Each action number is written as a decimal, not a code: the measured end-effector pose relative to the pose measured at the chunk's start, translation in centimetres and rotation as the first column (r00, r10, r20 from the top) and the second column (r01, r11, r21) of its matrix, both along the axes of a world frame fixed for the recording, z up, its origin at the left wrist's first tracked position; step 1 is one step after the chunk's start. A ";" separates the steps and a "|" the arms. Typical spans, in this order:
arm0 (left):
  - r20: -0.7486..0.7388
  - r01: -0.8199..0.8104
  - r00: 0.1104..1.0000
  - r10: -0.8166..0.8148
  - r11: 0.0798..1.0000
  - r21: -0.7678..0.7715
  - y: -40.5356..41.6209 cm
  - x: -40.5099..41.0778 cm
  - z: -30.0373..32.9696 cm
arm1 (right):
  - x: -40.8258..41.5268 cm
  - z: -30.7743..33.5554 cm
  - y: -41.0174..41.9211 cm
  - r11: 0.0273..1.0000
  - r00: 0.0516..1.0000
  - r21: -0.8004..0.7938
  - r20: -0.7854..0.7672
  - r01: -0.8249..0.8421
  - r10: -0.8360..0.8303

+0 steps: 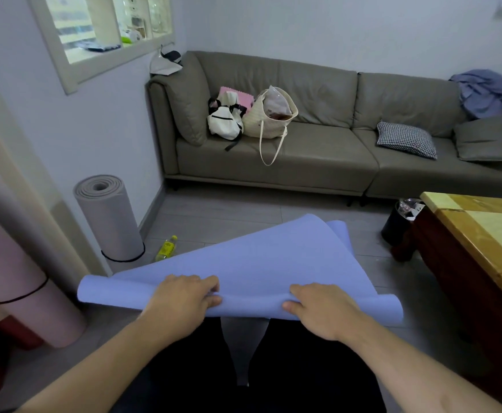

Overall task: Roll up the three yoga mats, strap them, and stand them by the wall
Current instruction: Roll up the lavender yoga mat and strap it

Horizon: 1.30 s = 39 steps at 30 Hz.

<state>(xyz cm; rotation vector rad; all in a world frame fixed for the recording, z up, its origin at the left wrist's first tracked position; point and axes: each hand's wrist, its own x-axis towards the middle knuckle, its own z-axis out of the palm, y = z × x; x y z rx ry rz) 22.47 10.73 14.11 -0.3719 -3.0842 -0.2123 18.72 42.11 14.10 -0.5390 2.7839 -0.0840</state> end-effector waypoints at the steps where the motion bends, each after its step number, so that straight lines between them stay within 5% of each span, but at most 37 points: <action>1: -0.080 0.046 0.996 -0.048 0.999 -0.022 0.0 0.5 -0.6 | -0.3 0.0 0.0 1.000 1.000 0.001 0.020 0.015 -0.015; 8: -0.242 0.011 0.970 -0.019 0.999 -0.035 -0.3 2.0 -3.0 | -0.9 0.4 -0.5 0.999 0.995 0.023 0.089 0.030 -0.032; 14: -0.045 -0.102 0.993 0.107 0.989 0.109 0.3 -0.3 -1.8 | 2.8 -1.8 0.2 0.993 0.934 0.066 -0.336 -0.103 0.119; 17: 0.048 -0.173 0.984 0.170 0.981 0.089 0.6 -0.9 -0.8 | 2.9 -2.3 0.5 0.993 0.908 0.012 -0.404 -0.119 0.113; 25: -0.250 0.083 0.967 -0.043 0.985 0.151 -0.6 1.0 -3.5 | -0.9 -0.5 0.0 0.989 0.991 -0.150 -0.134 0.007 -0.028; 35: 0.089 -0.125 0.990 0.106 0.964 0.235 -0.3 -0.7 -0.4 | -1.8 1.5 -0.1 0.968 0.983 -0.215 0.152 0.133 -0.101; 39: 0.190 -0.198 0.969 0.157 0.955 0.222 -0.7 -1.9 -0.7 | -0.2 1.3 -0.3 0.985 0.997 -0.171 -0.072 0.004 -0.016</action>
